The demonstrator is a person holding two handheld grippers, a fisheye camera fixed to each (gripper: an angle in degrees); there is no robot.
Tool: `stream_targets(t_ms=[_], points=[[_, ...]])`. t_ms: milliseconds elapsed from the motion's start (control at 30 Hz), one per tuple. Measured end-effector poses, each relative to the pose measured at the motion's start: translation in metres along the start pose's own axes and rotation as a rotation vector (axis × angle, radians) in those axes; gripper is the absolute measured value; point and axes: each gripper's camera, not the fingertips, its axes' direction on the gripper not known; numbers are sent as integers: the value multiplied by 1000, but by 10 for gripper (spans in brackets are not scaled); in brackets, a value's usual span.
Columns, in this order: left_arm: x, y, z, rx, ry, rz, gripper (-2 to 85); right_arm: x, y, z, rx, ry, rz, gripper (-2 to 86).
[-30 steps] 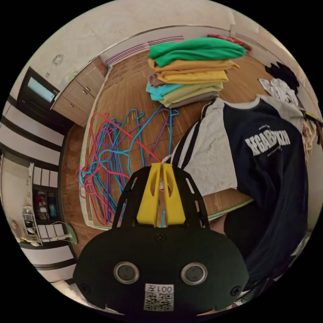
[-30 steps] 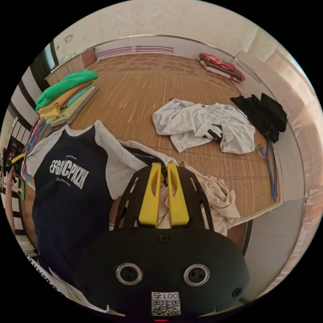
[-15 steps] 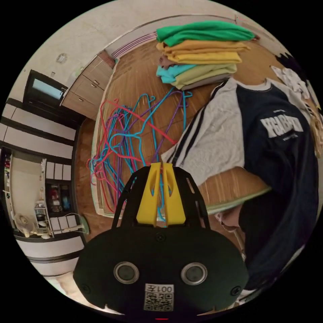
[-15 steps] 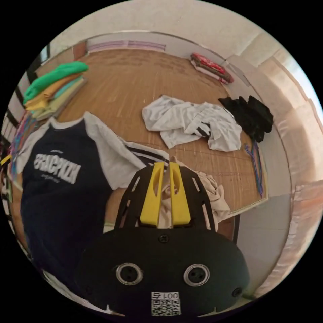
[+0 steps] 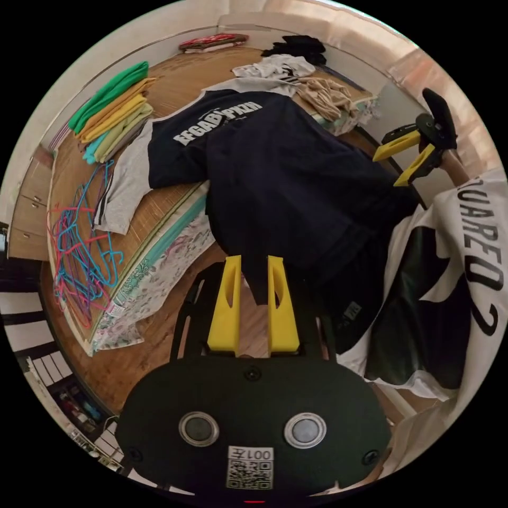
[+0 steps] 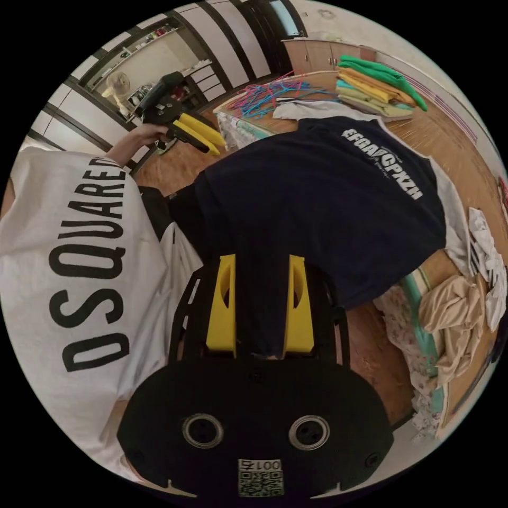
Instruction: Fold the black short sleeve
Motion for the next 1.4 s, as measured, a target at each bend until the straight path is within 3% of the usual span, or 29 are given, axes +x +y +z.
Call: stream_targets(t_ms=[100, 400, 533, 733, 933, 1100, 1200, 1400], points=[[31, 16, 10, -59, -64, 39, 97, -10, 16, 16, 22, -60, 14, 123], [82, 58, 30, -40, -145, -35, 96, -63, 48, 46, -25, 214, -40, 73], [99, 77, 28, 0, -165, -72, 99, -74, 64, 39, 8, 242, 29, 25], [126, 91, 19, 68, -160, -51, 99, -78, 90, 25, 57, 132, 86, 11], [150, 96, 24, 108, -153, -15, 97, -99, 106, 5, 181, 294, 153, 11], [174, 87, 33, 157, -70, 42, 90, -116, 105, -8, 225, 251, 118, 10], [187, 83, 39, 164, -56, 68, 89, -125, 103, -8, 188, 253, 88, 10], [216, 75, 63, 64, -92, 183, 87, -146, 101, 13, -69, 353, -18, 6]])
